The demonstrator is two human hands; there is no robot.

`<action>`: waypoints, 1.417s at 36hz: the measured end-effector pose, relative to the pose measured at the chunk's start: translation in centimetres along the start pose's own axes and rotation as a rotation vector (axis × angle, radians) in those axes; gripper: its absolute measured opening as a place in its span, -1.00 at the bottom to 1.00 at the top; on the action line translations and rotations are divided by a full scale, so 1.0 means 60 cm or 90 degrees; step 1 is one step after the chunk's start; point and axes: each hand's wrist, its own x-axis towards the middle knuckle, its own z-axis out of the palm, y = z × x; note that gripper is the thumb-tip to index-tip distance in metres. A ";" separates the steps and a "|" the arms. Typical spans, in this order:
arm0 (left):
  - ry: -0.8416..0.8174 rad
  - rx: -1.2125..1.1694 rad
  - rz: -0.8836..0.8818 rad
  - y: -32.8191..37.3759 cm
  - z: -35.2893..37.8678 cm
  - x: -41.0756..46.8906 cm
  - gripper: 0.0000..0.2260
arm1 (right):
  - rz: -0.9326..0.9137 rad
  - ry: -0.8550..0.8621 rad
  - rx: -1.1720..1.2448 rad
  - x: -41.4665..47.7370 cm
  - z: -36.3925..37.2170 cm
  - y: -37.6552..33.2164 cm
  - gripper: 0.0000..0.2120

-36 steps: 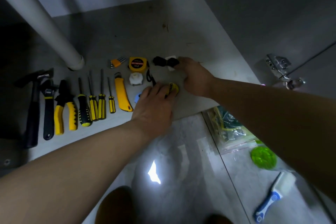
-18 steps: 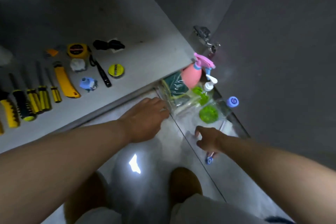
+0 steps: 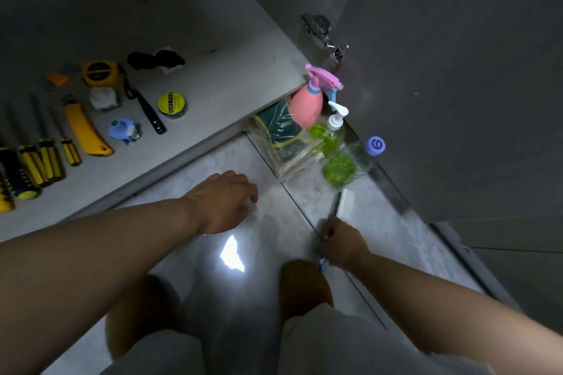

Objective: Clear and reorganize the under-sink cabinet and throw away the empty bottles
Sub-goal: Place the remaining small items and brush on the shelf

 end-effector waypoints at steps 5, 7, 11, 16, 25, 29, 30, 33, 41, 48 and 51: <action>-0.030 -0.140 -0.083 0.001 -0.014 -0.009 -0.71 | -0.110 -0.043 0.004 -0.022 -0.008 -0.018 -0.78; -0.014 -0.197 -0.108 0.002 -0.019 -0.013 -0.72 | -0.153 -0.087 -0.002 -0.033 -0.016 -0.027 -0.79; 0.018 -0.420 -0.179 0.006 -0.034 -0.023 -0.57 | -0.273 -0.109 -0.016 -0.061 -0.036 -0.062 -0.77; -0.016 -0.780 -0.214 0.012 -0.065 -0.039 -0.40 | -0.481 -0.023 -0.110 -0.088 -0.055 -0.129 -0.77; 0.277 -1.063 -0.185 -0.032 -0.121 -0.051 -0.69 | -0.504 0.058 0.076 -0.057 -0.101 -0.259 -0.67; 0.348 -1.167 -0.150 -0.075 -0.148 -0.056 -0.71 | -0.487 0.048 0.128 -0.025 -0.138 -0.326 -0.79; 0.365 -1.189 -0.139 -0.084 -0.152 -0.056 -0.72 | -0.483 0.041 0.110 -0.016 -0.147 -0.344 -0.85; 0.421 -1.170 -0.152 -0.112 -0.156 -0.051 -0.73 | -0.448 0.067 0.032 0.018 -0.168 -0.395 -0.91; 0.517 -0.469 -0.289 -0.187 -0.146 -0.045 -0.72 | -0.242 0.179 -0.091 0.129 -0.190 -0.499 -0.79; 0.432 -0.217 -0.277 -0.267 -0.194 -0.009 -0.47 | -0.221 0.205 -0.081 0.168 -0.159 -0.539 -0.79; 0.352 -0.165 -0.269 -0.297 -0.212 0.018 -0.38 | -0.238 0.209 -0.093 0.175 -0.143 -0.540 -0.73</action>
